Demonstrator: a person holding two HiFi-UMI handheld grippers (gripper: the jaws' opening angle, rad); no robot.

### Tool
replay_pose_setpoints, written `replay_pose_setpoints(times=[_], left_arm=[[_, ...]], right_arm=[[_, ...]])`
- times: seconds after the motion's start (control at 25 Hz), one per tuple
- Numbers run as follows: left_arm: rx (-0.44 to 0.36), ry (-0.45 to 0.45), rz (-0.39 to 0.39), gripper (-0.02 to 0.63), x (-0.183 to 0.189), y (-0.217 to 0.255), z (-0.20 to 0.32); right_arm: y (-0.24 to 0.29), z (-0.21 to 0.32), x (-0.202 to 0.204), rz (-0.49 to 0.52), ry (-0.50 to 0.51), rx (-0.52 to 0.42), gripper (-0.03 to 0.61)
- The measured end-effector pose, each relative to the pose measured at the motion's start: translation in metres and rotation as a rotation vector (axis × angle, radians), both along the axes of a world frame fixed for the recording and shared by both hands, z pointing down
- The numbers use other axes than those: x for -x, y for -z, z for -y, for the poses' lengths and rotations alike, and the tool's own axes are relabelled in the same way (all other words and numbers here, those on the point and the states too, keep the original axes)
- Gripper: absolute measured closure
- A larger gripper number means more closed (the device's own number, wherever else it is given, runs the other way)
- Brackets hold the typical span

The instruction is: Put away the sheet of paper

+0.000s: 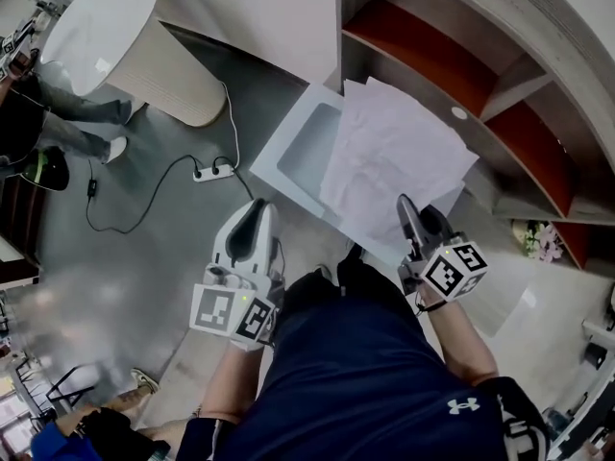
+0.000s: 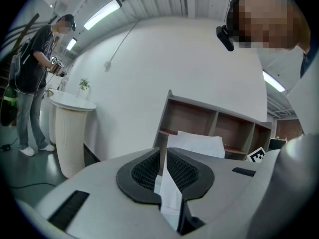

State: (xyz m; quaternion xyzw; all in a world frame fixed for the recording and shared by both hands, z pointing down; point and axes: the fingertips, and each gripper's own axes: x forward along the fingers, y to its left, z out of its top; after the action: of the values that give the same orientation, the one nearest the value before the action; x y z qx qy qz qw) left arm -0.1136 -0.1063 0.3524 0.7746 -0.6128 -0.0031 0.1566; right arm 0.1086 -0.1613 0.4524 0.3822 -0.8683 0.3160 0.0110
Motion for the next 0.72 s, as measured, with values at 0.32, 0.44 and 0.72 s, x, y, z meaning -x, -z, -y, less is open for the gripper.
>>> replay_pose_setpoints(times=[0.32,0.44,0.72], left_arm=[[0.031,-0.013,0.001,0.560,-0.010,-0.005,0.013],[0.035,-0.033,0.006,0.560,-0.008,-0.008,0.025],[0.092,-0.125,0.028,0.560,-0.004,-0.042,0.055]], right_arm=[[-0.026,0.011,-0.015,-0.028,-0.013,0.056,0.563],[-0.035,0.017,-0.018,-0.021,-0.040,0.083,0.563],[-0.063,0.021,-0.031,0.060,-0.184,0.197,0.563]])
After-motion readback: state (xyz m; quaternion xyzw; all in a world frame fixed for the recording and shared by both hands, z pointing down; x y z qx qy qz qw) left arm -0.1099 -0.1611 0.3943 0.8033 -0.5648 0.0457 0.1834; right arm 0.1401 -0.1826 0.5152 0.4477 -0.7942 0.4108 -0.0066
